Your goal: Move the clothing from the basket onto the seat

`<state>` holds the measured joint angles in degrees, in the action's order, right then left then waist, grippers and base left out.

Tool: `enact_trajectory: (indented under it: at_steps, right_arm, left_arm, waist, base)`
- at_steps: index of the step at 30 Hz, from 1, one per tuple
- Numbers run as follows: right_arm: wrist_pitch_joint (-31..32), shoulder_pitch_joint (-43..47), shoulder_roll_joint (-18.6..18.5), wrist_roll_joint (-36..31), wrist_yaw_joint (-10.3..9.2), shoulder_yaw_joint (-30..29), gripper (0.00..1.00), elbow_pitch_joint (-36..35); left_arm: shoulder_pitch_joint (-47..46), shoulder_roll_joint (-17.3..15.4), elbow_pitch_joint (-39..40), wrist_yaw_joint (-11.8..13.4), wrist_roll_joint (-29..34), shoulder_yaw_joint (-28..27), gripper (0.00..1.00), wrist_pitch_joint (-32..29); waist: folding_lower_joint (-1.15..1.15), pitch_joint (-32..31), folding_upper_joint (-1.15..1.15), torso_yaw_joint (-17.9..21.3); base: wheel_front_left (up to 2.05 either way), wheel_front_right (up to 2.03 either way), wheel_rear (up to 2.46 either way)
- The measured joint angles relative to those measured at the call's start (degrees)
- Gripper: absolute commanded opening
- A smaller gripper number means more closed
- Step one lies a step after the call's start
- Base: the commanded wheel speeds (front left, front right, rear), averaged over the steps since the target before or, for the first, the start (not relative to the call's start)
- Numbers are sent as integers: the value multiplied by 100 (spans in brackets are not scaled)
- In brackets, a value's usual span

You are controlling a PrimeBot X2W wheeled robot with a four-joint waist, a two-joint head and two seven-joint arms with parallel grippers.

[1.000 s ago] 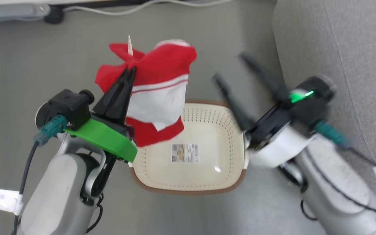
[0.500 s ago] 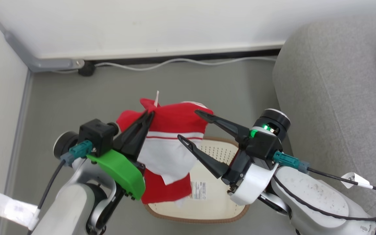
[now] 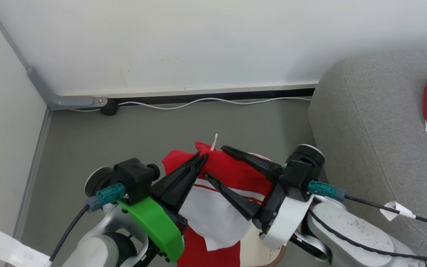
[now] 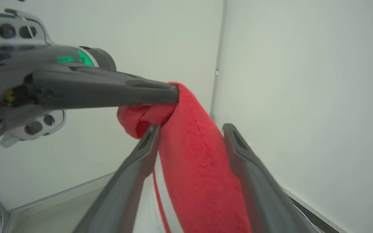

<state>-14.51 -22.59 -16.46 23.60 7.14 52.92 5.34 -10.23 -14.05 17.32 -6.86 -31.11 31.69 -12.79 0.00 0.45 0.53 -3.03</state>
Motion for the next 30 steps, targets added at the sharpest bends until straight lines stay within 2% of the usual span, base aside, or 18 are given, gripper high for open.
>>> enact_trajectory:
  at_steps: [4, 5, 6, 11, 13, 14, 15, 22, 30]
  right_arm:
    - [85, 25, -15, 190, 0, 175, 100, 57]
    - [103, 33, -33, 233, 0, 229, 81, 68]
    - [129, 38, -52, 283, 0, 279, 0, 69]
    - [145, 45, -42, 482, 1, 411, 0, 38]
    - [145, 29, -41, 523, 1, 400, 0, 14]
    - [144, 16, -43, 523, 1, 366, 0, -4]
    - [144, -10, -55, 524, 1, 315, 0, -22]
    - [136, -133, -307, 523, -26, -197, 0, -87]
    - [86, 166, -648, 568, -581, -767, 0, -326]
  left_arm:
    - [39, -20, 274, 0, -60, 30, 0, -77]
    - [52, -20, 343, 0, -82, 29, 0, -84]
    - [63, -21, 404, 0, -98, 26, 0, -113]
    - [215, -70, 595, 78, -98, -80, 0, -135]
    - [299, -108, 664, 144, -99, -190, 48, -132]
    - [341, -104, 698, 194, -112, -244, 82, -124]
    - [385, -99, 732, 241, -121, -292, 100, -118]
    - [771, -10, 626, 427, -288, -431, 100, 122]
    - [824, 212, 465, 380, -337, -91, 100, 233]
  waist:
    - [0, -8, 0, 1]
    - [0, -7, 0, 4]
    - [0, -7, 0, 7]
    - [0, 5, 0, 60]
    - [0, 14, 0, 117]
    - [0, 19, 0, 151]
    - [0, 25, 0, 191]
    - [0, 71, 0, 585]
    - [0, 139, 0, 1169]
  base:
    - [0, 0, 0]
    - [0, 0, 0]
    - [0, 0, 0]
    - [0, 0, 0]
    - [0, 0, 0]
    - [0, 0, 0]
    - [0, 0, 0]
    - [0, 0, 0]
    - [0, 0, 0]
